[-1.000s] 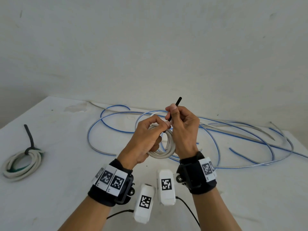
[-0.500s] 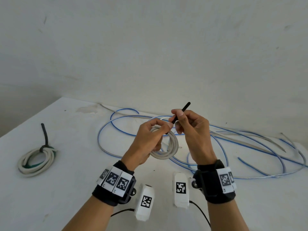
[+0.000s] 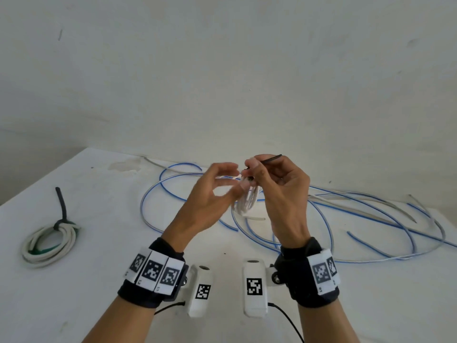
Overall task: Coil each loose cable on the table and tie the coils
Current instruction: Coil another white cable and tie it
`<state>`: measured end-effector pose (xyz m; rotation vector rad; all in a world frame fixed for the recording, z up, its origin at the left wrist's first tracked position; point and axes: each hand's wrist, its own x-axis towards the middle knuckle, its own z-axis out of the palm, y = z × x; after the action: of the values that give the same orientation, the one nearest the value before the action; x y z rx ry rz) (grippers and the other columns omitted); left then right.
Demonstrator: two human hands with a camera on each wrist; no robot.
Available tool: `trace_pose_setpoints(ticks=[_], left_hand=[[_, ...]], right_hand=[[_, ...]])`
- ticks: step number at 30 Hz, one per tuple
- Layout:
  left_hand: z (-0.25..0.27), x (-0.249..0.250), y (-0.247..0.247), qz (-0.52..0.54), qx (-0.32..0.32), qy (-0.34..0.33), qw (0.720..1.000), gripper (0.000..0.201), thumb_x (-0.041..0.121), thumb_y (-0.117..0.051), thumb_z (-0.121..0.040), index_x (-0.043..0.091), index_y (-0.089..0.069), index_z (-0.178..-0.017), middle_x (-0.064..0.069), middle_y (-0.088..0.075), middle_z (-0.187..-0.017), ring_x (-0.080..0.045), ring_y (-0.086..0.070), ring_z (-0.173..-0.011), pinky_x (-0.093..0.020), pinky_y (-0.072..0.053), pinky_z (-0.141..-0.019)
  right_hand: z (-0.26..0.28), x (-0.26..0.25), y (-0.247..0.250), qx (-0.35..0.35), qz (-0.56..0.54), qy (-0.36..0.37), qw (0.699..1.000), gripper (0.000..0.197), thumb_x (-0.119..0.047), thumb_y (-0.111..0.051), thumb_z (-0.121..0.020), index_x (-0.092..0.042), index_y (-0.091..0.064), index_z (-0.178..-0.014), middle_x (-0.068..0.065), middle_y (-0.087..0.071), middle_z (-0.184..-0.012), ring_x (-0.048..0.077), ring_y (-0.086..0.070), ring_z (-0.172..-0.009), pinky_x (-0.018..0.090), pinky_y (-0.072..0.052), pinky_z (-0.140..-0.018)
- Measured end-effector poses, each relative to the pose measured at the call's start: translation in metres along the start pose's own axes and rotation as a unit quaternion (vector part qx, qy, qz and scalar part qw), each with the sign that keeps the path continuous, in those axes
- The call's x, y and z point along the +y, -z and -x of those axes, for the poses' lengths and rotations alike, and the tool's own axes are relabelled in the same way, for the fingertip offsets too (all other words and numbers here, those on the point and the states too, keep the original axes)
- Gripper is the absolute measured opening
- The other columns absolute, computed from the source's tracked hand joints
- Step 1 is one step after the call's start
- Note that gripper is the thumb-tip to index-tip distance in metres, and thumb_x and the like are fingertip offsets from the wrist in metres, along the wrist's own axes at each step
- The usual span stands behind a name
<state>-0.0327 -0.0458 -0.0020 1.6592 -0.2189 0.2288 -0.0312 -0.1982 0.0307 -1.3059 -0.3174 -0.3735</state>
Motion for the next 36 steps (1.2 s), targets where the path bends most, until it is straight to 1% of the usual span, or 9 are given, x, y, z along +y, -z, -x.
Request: trace_pose_setpoints(ticks=[2,5,9,12,15,19,24,30,36], left_hand=[[0.004,0.0,0.004,0.002,-0.089,0.036,0.995,0.058,0.048,-0.083,-0.078,0.026,-0.059,-0.127,0.011,-0.068,-0.122,-0.004,-0.065,-0.113,-0.027,-0.055,-0.092],[0.014,-0.001,0.013,0.002,-0.134,0.062,0.989,0.048,0.025,-0.085,-0.08,0.019,-0.065,-0.124,-0.001,-0.073,-0.114,-0.019,-0.071,-0.106,-0.042,-0.06,-0.091],[0.026,0.0,0.047,0.028,-0.069,0.087,0.993,0.036,0.016,-0.075,-0.09,0.009,-0.064,-0.123,-0.015,-0.075,-0.105,-0.027,-0.074,-0.098,-0.049,-0.063,-0.078],[0.038,0.004,0.082,0.065,-0.007,0.104,0.992,0.029,0.02,-0.068,-0.094,0.006,-0.066,-0.119,-0.02,-0.075,-0.102,-0.033,-0.075,-0.091,-0.046,-0.063,-0.072],[0.054,0.002,0.12,0.073,0.042,0.128,0.988,0.029,0.022,-0.067,-0.094,0.002,-0.066,-0.114,-0.022,-0.074,-0.1,-0.035,-0.075,-0.091,-0.044,-0.063,-0.071],[0.082,-0.004,0.18,0.009,0.083,0.167,0.982,0.026,0.027,-0.067,-0.094,0.007,-0.069,-0.111,-0.008,-0.073,-0.089,-0.024,-0.074,-0.087,-0.045,-0.063,-0.076],[0.119,-0.014,0.257,-0.088,0.181,0.207,0.957,0.02,0.014,-0.077,-0.088,0.006,-0.068,-0.104,-0.019,-0.071,-0.088,-0.026,-0.076,-0.074,-0.039,-0.064,-0.067],[0.149,-0.037,0.3,-0.132,0.14,0.258,0.947,0.042,-0.002,-0.089,-0.069,0.008,-0.073,-0.107,-0.026,-0.064,-0.099,-0.032,-0.071,-0.081,-0.041,-0.064,-0.072],[0.144,-0.047,0.303,-0.162,0.162,0.271,0.935,0.049,-0.009,-0.089,-0.066,0.004,-0.066,-0.107,-0.022,-0.065,-0.095,-0.031,-0.068,-0.078,-0.038,-0.063,-0.065]], right_hand=[[0.001,-0.001,-0.001,-0.008,-0.014,-0.008,1.0,0.017,-0.003,-0.074,-0.09,0.011,-0.066,-0.097,0.02,-0.074,-0.087,0.031,-0.074,-0.077,0.032,-0.06,-0.074],[0.001,0.001,-0.005,-0.017,-0.016,-0.027,0.999,0.011,-0.002,-0.076,-0.087,0.006,-0.068,-0.09,0.014,-0.073,-0.08,0.028,-0.074,-0.071,0.029,-0.059,-0.071],[0.001,0.019,-0.023,-0.023,0.064,-0.04,0.997,0.018,-0.011,-0.08,-0.085,-0.002,-0.07,-0.096,0.009,-0.075,-0.085,0.016,-0.071,-0.071,0.024,-0.056,-0.067],[0.011,0.042,-0.047,-0.123,0.204,-0.077,0.968,0.037,-0.028,-0.081,-0.086,-0.016,-0.069,-0.119,-0.001,-0.074,-0.103,0.014,-0.071,-0.085,0.022,-0.056,-0.071],[0.03,0.057,-0.081,-0.23,0.142,-0.165,0.948,0.034,-0.017,-0.076,-0.091,-0.015,-0.066,-0.123,0.013,-0.077,-0.094,0.02,-0.074,-0.079,0.028,-0.059,-0.066],[0.043,0.075,-0.137,-0.262,0.108,-0.217,0.934,0.044,-0.007,-0.077,-0.089,-0.003,-0.059,-0.128,0.02,-0.071,-0.085,0.02,-0.071,-0.07,0.028,-0.06,-0.066],[0.075,0.098,-0.209,-0.296,0.116,-0.259,0.912,0.042,-0.007,-0.084,-0.081,-0.006,-0.049,-0.103,0.011,-0.064,-0.074,0.023,-0.069,-0.061,0.038,-0.064,-0.062],[0.111,0.131,-0.242,-0.303,0.197,-0.241,0.901,0.041,-0.007,-0.086,-0.079,-0.007,-0.051,-0.1,0.006,-0.065,-0.073,0.019,-0.066,-0.055,0.039,-0.063,-0.06],[0.113,0.136,-0.246,-0.327,0.303,-0.199,0.873,0.052,-0.022,-0.093,-0.068,-0.016,-0.055,-0.102,0.014,-0.073,-0.095,0.034,-0.072,-0.081,0.048,-0.062,-0.074]])
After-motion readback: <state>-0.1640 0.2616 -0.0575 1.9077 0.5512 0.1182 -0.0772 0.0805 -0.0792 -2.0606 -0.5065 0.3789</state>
